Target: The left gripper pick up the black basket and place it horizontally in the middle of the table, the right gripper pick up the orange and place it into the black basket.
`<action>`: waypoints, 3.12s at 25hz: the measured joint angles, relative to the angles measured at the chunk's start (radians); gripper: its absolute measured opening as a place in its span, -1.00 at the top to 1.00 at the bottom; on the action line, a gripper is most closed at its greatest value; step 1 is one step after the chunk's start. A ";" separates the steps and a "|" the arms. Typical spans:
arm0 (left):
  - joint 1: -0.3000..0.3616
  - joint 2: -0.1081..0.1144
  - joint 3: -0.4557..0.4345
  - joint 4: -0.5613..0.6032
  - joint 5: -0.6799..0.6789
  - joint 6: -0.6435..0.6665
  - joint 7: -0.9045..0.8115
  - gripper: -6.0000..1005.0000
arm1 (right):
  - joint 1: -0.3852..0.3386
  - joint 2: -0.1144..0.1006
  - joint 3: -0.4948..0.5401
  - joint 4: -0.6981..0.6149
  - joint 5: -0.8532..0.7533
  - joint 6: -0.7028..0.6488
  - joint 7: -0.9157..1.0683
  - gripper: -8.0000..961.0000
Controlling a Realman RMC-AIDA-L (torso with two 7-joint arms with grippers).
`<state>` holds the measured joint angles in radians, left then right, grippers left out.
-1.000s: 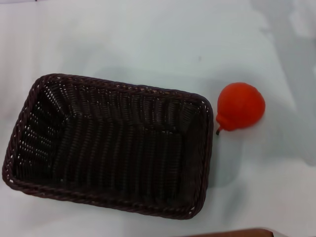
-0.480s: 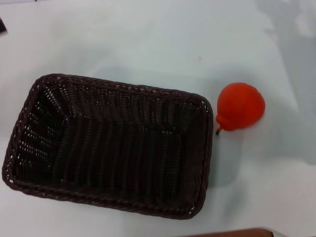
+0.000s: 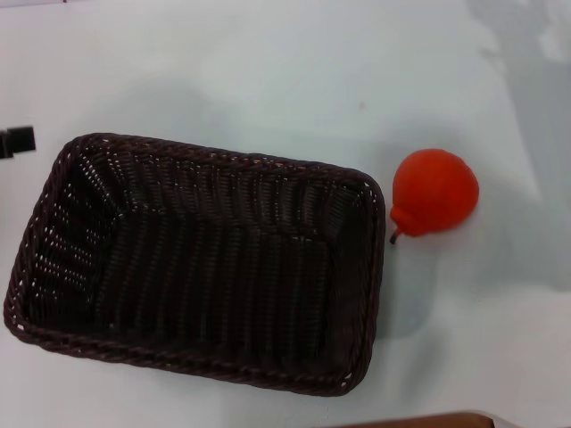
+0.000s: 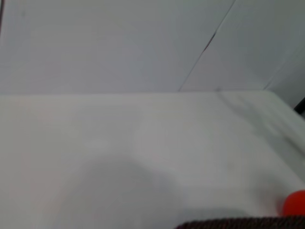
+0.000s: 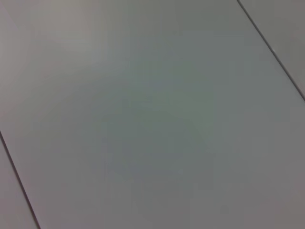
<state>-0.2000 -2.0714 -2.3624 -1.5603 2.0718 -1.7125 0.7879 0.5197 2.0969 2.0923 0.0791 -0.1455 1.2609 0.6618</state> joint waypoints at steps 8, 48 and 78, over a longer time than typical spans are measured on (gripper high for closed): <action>-0.031 -0.015 0.013 -0.064 0.149 -0.068 -0.127 -0.56 | 0.000 0.000 0.000 -0.003 0.011 -0.014 -0.001 -0.96; -0.135 -0.092 0.163 0.038 0.484 -0.072 -0.197 0.22 | -0.006 0.000 0.018 -0.008 0.012 -0.072 -0.002 -0.96; -0.026 -0.099 0.095 0.101 0.180 0.157 -0.391 0.58 | -0.001 -0.002 0.042 -0.006 0.012 -0.090 0.006 -0.96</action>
<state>-0.2261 -2.1702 -2.2674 -1.4596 2.2517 -1.5553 0.3968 0.5186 2.0950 2.1341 0.0730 -0.1334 1.1707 0.6676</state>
